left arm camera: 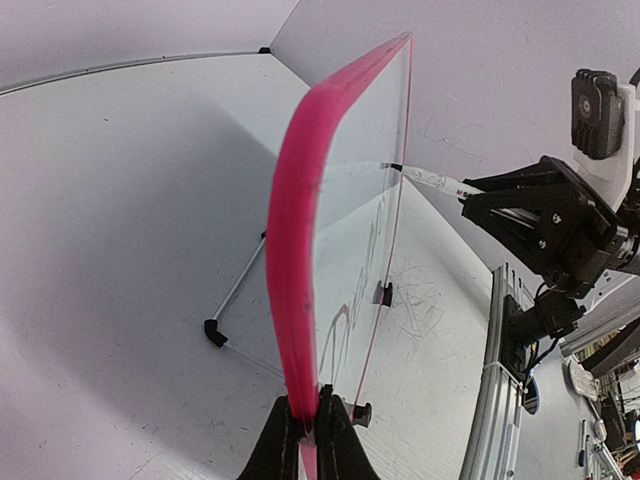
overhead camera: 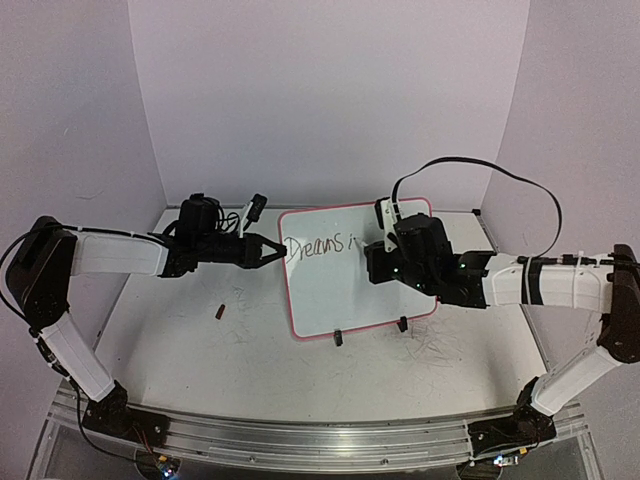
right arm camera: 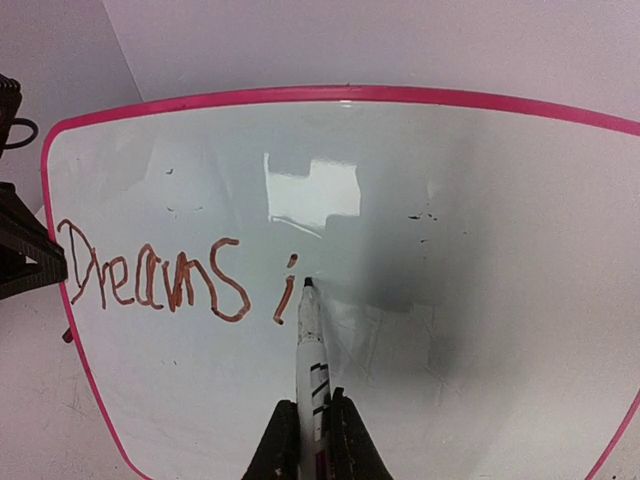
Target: Write a sentence on the whiteboard
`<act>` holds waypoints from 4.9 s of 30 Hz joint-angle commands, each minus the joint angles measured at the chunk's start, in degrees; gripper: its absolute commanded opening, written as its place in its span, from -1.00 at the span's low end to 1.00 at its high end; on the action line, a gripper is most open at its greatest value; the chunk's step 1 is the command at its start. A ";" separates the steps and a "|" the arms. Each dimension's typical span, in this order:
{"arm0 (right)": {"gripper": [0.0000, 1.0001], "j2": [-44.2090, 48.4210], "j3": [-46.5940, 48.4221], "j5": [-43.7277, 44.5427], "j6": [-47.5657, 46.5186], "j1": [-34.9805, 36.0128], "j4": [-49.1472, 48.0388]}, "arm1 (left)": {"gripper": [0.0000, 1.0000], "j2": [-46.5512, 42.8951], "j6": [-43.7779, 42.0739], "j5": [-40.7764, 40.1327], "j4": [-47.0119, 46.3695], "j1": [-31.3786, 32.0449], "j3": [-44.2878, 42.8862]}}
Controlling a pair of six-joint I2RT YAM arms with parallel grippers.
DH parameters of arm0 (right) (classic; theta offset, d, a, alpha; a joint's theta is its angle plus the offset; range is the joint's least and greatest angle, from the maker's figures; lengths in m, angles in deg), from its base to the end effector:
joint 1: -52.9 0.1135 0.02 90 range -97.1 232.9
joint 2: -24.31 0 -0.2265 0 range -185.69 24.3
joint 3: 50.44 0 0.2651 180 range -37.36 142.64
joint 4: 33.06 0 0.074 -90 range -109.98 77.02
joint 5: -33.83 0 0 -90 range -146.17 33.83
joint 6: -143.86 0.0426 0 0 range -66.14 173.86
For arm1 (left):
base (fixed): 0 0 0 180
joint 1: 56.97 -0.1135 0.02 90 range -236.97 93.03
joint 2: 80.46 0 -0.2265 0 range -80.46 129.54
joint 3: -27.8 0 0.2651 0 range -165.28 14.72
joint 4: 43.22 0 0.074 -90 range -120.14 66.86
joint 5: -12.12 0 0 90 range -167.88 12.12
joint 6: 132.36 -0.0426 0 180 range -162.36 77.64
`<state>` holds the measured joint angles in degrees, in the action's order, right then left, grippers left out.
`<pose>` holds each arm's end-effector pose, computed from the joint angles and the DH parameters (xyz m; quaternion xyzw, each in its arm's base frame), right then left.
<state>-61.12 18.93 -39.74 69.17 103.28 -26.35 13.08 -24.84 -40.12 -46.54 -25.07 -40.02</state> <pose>0.2405 0.2716 0.2215 -0.1729 0.8098 0.1972 0.5249 0.3024 -0.2189 0.1835 0.2770 0.7576 -0.4643 0.3658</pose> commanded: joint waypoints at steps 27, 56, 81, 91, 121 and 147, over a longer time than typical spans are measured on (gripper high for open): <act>-1.00 2.11 -2.88 0.18 4.55 0.77 1.01 | -1.00 -1.12 -2.84 0.63 1.55 1.50 -1.68; -1.00 -1.23 2.76 4.27 1.06 0.34 -1.06 | -1.00 -1.03 -3.18 0.48 1.63 1.60 -1.60; -1.00 0.98 -1.56 3.89 5.07 0.33 2.21 | -1.00 -1.19 -3.19 0.48 1.81 1.67 -1.68; -1.00 2.25 -2.98 3.20 5.83 0.39 2.70 | -1.00 -1.16 -3.19 0.30 1.81 1.77 -1.71; -1.00 -0.57 4.35 1.39 0.97 -2.68 -0.14 | -1.00 -1.04 -3.46 0.30 2.05 1.89 -1.86; -1.00 2.98 -3.15 -0.14 5.79 -2.17 1.45 | -1.00 -0.95 -3.63 0.26 2.30 2.09 -2.01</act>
<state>-59.27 17.22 -39.71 73.59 101.05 -25.60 13.08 -25.69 -40.68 -46.11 -24.76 -40.07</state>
